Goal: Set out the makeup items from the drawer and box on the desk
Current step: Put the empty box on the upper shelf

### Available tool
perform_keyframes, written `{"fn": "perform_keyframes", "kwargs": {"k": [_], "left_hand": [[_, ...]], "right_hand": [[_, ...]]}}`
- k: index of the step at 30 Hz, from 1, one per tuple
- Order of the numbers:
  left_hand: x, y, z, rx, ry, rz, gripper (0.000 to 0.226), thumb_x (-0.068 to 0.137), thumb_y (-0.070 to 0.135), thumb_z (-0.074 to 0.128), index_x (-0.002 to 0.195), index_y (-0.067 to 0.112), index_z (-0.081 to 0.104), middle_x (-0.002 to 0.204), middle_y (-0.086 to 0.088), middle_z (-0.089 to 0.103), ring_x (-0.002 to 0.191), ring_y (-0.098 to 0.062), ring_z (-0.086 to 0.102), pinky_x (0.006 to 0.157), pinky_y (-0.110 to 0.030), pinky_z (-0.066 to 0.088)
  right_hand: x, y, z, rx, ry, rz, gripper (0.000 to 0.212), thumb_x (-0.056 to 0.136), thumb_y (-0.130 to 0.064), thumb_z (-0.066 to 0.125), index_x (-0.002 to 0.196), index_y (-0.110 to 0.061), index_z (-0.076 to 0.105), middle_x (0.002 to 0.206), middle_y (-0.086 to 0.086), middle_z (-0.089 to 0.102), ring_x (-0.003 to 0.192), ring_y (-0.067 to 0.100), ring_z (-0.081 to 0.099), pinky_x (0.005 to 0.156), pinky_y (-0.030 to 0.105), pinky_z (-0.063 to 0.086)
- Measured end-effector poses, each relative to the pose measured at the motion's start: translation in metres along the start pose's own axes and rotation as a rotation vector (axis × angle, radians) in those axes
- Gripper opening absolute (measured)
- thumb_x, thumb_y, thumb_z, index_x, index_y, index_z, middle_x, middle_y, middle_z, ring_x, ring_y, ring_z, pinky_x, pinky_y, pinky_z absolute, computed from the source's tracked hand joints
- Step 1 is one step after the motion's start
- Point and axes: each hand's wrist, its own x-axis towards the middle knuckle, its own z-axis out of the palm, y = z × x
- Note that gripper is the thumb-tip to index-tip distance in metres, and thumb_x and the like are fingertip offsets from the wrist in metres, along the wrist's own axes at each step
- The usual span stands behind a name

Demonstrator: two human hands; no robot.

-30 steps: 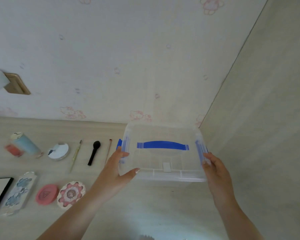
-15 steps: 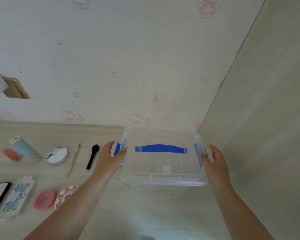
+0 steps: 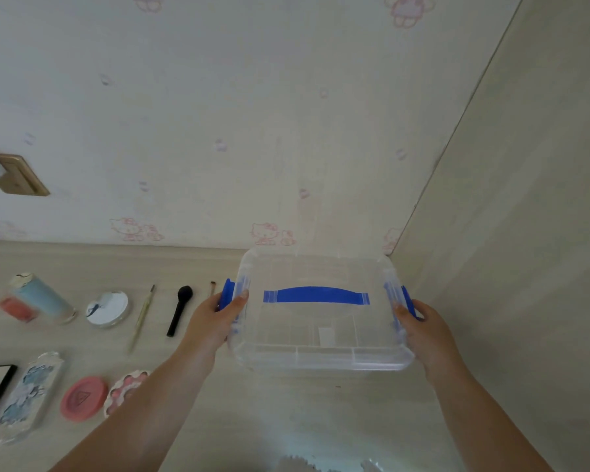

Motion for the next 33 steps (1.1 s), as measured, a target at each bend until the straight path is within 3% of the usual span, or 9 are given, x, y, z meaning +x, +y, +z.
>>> {"fn": "perform_keyframes", "kwargs": {"k": [2,4,6,11,15,20,25,30,33], "left_hand": [[-0.002,0.002,0.005,0.002,0.073,0.069,0.030,0.084,0.039,0.066,0.110,0.026,0.061,0.091,0.005,0.065,0.082,-0.013,0.063,0.065,-0.021,0.046],[-0.004,0.002,0.007,0.018,0.094,0.103,0.032,0.087,0.033,0.063,0.119,0.032,0.058,0.103,0.001,0.065,0.092,-0.014,0.063,0.064,-0.021,0.046],[-0.004,0.000,0.008,0.029,0.074,0.122,0.036,0.087,0.035,0.061,0.123,0.033,0.057,0.112,-0.001,0.064,0.096,-0.016,0.062,0.069,-0.023,0.047],[-0.005,-0.007,0.009,-0.039,0.023,0.093,0.047,0.085,0.032,0.065,0.129,0.041,0.052,0.120,0.013,0.063,0.110,-0.014,0.060,0.089,-0.032,0.046],[-0.005,-0.006,0.011,-0.086,0.035,0.092,0.042,0.087,0.025,0.063,0.125,0.040,0.055,0.117,0.013,0.063,0.108,-0.012,0.060,0.098,-0.041,0.049],[-0.005,-0.005,0.013,-0.049,0.057,0.107,0.044,0.087,0.027,0.061,0.128,0.042,0.052,0.117,0.015,0.063,0.109,-0.011,0.060,0.099,-0.042,0.049],[-0.003,-0.006,0.013,-0.026,0.074,0.106,0.046,0.088,0.028,0.061,0.130,0.043,0.051,0.118,0.016,0.063,0.109,-0.011,0.060,0.098,-0.043,0.049],[-0.003,-0.005,0.014,-0.054,0.093,0.127,0.047,0.088,0.025,0.062,0.132,0.038,0.051,0.134,0.021,0.052,0.113,-0.006,0.057,0.100,-0.041,0.048],[-0.004,-0.003,0.016,-0.077,0.114,0.138,0.046,0.089,0.021,0.061,0.133,0.032,0.052,0.123,0.029,0.054,0.112,-0.005,0.057,0.101,-0.041,0.047]], "right_hand": [[-0.004,-0.002,0.000,-0.028,0.055,-0.067,0.052,0.083,-0.043,0.065,0.129,-0.022,0.052,0.108,0.003,0.063,0.092,0.023,0.063,0.079,0.034,0.048],[-0.006,-0.004,0.001,-0.051,0.083,-0.126,0.054,0.084,-0.039,0.066,0.132,-0.020,0.049,0.107,0.000,0.060,0.092,0.022,0.062,0.078,0.034,0.048],[-0.007,-0.004,0.002,-0.045,0.072,-0.140,0.055,0.085,-0.036,0.066,0.134,-0.018,0.048,0.110,0.001,0.059,0.095,0.023,0.060,0.080,0.033,0.047],[0.000,0.004,0.001,0.015,-0.029,-0.141,0.046,0.084,-0.032,0.067,0.128,-0.025,0.056,0.114,0.003,0.065,0.094,0.020,0.061,0.081,0.033,0.049],[0.003,0.005,0.003,0.024,-0.028,-0.158,0.046,0.085,-0.031,0.067,0.129,-0.027,0.056,0.108,0.003,0.066,0.088,0.020,0.062,0.082,0.036,0.050],[0.000,0.005,0.004,0.021,-0.002,-0.207,0.041,0.088,-0.028,0.063,0.128,-0.025,0.057,0.098,0.001,0.068,0.082,0.019,0.063,0.073,0.026,0.045],[0.001,0.006,0.004,-0.005,0.016,-0.229,0.042,0.089,-0.028,0.062,0.130,-0.025,0.056,0.099,0.001,0.068,0.085,0.019,0.064,0.079,0.030,0.048],[0.001,0.006,0.004,-0.025,0.024,-0.275,0.044,0.090,-0.028,0.061,0.133,-0.025,0.054,0.102,0.002,0.068,0.090,0.022,0.064,0.083,0.032,0.050],[0.001,0.006,0.005,-0.072,0.025,-0.311,0.043,0.091,-0.028,0.059,0.134,-0.026,0.052,0.091,0.001,0.067,0.084,0.025,0.064,0.075,0.028,0.048]]}}
